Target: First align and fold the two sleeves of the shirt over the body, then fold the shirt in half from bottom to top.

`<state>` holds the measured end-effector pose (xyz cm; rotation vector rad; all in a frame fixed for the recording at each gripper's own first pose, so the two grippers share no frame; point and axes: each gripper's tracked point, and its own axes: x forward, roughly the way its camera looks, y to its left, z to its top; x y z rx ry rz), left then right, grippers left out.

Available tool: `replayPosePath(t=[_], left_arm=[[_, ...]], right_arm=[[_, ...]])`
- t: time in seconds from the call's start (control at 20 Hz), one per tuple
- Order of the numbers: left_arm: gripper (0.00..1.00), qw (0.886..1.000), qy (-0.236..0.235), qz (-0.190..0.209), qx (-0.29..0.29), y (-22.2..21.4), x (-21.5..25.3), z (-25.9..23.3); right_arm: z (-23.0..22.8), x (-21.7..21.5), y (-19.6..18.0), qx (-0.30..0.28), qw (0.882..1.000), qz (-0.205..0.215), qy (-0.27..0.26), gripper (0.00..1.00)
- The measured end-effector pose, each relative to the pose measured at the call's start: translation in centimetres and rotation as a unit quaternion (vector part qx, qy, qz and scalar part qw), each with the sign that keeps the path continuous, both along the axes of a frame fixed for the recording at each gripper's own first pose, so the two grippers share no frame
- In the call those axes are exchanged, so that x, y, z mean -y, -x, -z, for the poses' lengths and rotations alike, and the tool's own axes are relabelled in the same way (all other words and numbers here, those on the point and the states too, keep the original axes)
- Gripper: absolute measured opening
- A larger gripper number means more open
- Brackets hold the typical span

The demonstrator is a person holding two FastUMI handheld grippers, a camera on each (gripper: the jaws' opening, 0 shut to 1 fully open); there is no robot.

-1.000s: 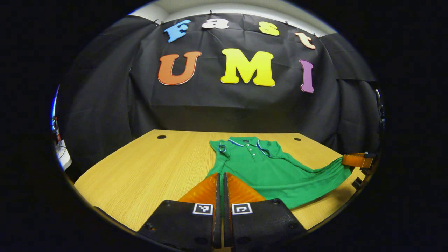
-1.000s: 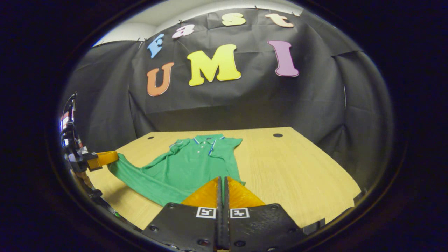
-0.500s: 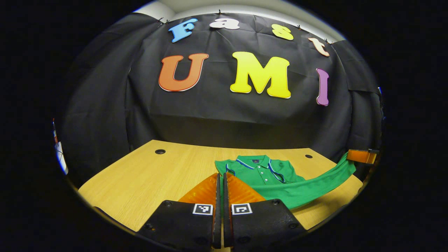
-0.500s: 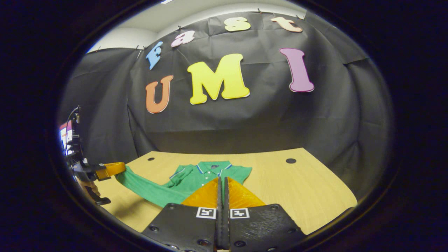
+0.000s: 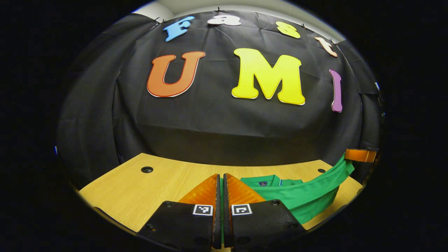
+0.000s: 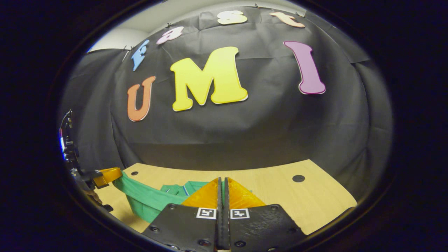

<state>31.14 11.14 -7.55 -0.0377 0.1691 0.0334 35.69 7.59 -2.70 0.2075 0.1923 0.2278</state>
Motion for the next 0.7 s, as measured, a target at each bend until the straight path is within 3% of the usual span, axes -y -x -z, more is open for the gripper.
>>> replayPosePath(t=[0.25, 0.7], left_arm=[[0.05, 1.0, 0.002, -0.001, -0.008, -5.2, -0.5, 1.1], [0.06, 0.999, -0.035, 0.017, -0.03, -11.2, -0.9, 5.2]], right_arm=[[0.7, -0.8, -6.6, -0.02, 1.0, 0.01, -0.022, 0.0], [5.0, -0.5, -13.2, -0.026, 0.999, 0.039, 0.027, 0.0]])
